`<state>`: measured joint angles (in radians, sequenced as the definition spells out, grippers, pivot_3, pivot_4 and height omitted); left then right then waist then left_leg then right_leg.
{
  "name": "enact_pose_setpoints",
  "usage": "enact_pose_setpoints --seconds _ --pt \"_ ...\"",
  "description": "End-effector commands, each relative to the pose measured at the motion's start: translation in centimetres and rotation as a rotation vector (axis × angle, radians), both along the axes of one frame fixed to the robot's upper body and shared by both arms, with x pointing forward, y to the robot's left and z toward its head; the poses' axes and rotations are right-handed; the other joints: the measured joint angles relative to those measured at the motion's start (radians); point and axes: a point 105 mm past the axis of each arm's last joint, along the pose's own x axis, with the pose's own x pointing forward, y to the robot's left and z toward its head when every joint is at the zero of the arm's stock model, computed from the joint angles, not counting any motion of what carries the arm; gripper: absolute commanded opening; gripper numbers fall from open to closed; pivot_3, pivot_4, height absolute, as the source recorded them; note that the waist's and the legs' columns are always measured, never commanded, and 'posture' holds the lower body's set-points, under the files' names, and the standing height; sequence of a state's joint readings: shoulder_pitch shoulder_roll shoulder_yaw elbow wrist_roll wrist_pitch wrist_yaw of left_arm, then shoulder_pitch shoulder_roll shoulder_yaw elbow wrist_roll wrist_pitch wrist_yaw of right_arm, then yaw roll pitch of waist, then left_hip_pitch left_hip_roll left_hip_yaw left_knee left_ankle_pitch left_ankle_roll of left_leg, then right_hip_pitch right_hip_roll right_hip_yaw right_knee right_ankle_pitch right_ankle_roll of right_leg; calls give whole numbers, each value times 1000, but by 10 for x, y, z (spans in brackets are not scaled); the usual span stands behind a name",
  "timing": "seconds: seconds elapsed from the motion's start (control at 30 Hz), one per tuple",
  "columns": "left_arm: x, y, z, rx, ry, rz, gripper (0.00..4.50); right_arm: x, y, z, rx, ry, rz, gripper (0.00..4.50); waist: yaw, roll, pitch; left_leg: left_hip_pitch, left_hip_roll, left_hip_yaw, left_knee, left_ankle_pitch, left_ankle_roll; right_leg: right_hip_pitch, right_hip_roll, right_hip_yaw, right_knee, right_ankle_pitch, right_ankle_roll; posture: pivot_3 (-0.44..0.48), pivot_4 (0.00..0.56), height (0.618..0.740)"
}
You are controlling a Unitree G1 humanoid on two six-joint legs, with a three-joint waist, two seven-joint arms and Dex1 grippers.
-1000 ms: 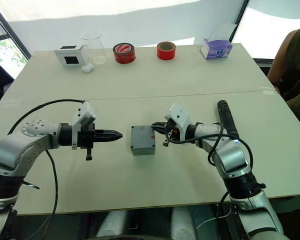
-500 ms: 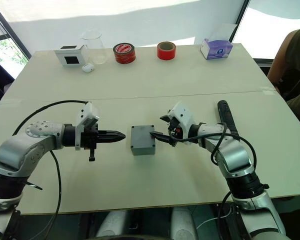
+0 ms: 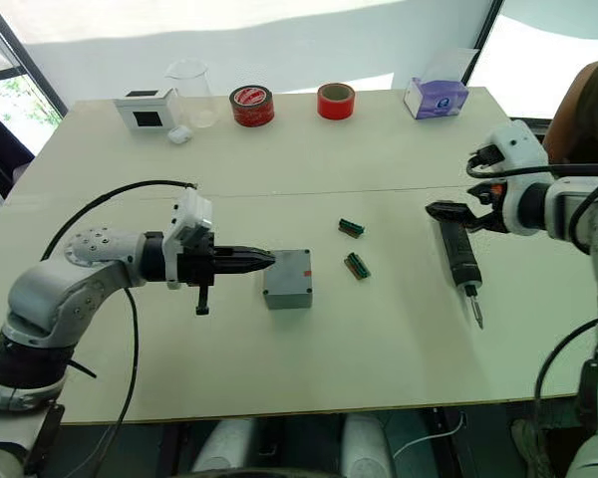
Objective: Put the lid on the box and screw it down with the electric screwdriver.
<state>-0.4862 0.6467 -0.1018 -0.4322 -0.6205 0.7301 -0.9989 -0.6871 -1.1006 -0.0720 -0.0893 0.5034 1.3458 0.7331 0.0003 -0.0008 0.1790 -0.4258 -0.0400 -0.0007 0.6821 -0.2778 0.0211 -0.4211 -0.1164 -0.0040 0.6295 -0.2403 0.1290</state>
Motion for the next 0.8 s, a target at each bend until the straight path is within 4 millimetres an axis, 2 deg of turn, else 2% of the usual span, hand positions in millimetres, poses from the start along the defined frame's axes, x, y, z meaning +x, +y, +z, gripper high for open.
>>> enact_pose_setpoints --seconds 0.03,0.13,0.3,0.63,0.8 --pt "-8 -7 6 -13 -50 -26 0 0 -23 -16 -29 120 -111 4476 -7 0 0 0 0 0 0 0 0 0 0 0 0 0 0 0 150 740" --pt "-8 -9 6 -17 -54 -22 0 -1 -27 -33 99 270 -219 4476 -11 0 0 0 0 0 0 0 0 0 0 0 0 0 0 0 150 740" --pt "-7 -8 4 -32 -48 10 0 6 -34 -45 86 326 -239 4476 -10 0 0 -1 0 0 0 0 0 -1 0 0 0 0 0 0 150 740" --pt "-4 0 -4 -33 -26 87 0 8 -21 -76 35 509 -127 4476 -10 0 0 -1 -1 0 0 0 0 -1 0 0 0 0 0 0 150 740" --pt "-1 3 -5 -28 -28 110 0 10 -16 -87 1 547 -81 4476 -12 0 0 -1 -1 -1 1 0 0 0 0 0 0 0 0 0 150 740"
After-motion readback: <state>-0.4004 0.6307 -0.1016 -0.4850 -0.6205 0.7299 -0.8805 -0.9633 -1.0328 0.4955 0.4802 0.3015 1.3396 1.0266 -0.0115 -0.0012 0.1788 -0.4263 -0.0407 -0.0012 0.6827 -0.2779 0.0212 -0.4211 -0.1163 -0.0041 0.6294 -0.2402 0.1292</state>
